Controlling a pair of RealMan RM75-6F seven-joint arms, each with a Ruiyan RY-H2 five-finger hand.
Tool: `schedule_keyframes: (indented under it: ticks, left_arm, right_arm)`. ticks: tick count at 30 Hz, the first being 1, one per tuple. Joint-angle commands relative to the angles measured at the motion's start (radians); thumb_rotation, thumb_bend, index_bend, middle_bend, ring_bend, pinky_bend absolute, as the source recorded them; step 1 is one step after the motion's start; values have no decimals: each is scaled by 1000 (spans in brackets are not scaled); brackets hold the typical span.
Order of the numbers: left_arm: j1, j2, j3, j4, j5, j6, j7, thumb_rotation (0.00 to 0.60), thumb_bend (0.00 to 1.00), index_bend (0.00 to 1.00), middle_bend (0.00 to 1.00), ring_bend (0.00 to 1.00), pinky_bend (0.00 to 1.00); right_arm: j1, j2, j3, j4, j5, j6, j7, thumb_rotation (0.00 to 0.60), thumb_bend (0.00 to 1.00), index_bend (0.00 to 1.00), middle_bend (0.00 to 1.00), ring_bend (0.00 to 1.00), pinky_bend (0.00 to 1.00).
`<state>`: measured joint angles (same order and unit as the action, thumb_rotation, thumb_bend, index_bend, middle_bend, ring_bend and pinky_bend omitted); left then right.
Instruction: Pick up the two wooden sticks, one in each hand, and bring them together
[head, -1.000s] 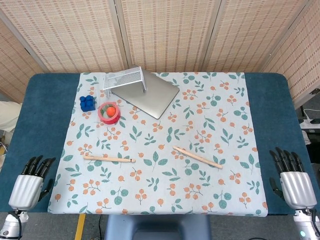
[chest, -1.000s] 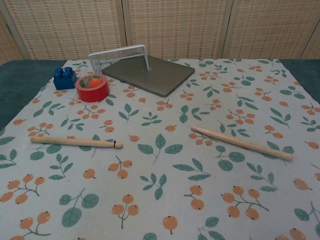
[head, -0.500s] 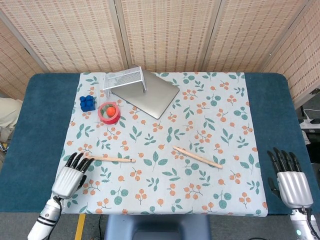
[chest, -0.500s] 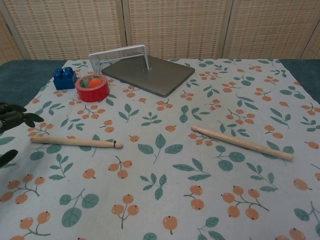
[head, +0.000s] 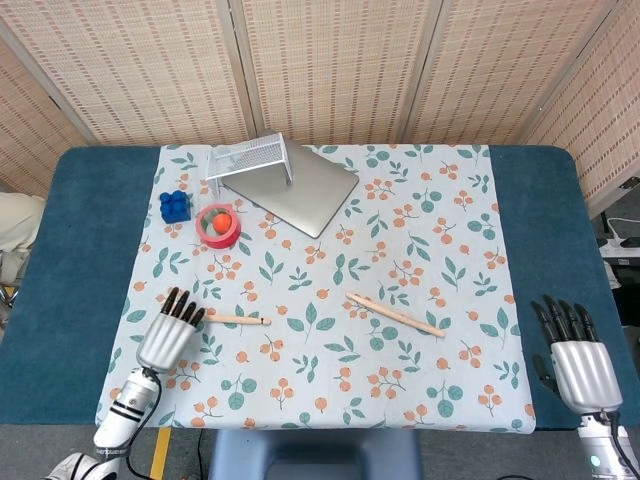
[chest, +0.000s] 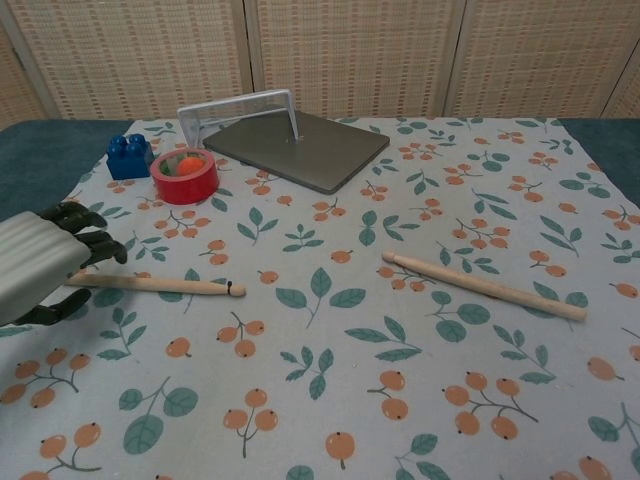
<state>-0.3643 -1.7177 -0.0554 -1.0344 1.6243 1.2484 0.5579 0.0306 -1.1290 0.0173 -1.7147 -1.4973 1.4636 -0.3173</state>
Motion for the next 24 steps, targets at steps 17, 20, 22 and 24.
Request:
schedule_keyframes:
  ticks: [17, 20, 22, 24]
  left_arm:
    - [-55, -78, 13, 188, -41, -44, 4, 600, 453, 479, 516, 274, 164]
    - [-58, -84, 21, 201, -40, -42, -8, 600, 459, 550, 583, 300, 164]
    - [-59, -87, 27, 209, -37, -37, -11, 600, 462, 577, 608, 311, 164]
    - [-59, -90, 31, 215, -34, -29, -17, 600, 468, 602, 630, 323, 164]
  right_arm:
    - [4, 8, -2, 1, 2, -8, 21, 600, 380, 0, 0, 0, 0]
    - [5, 8, -1, 2, 4, -8, 21, 600, 380, 0, 0, 0, 0]
    - [5, 7, -2, 1, 5, -9, 20, 600, 380, 0, 0, 0, 0]
    - [5, 8, -3, 0, 4, -10, 19, 600, 380, 0, 0, 0, 0]
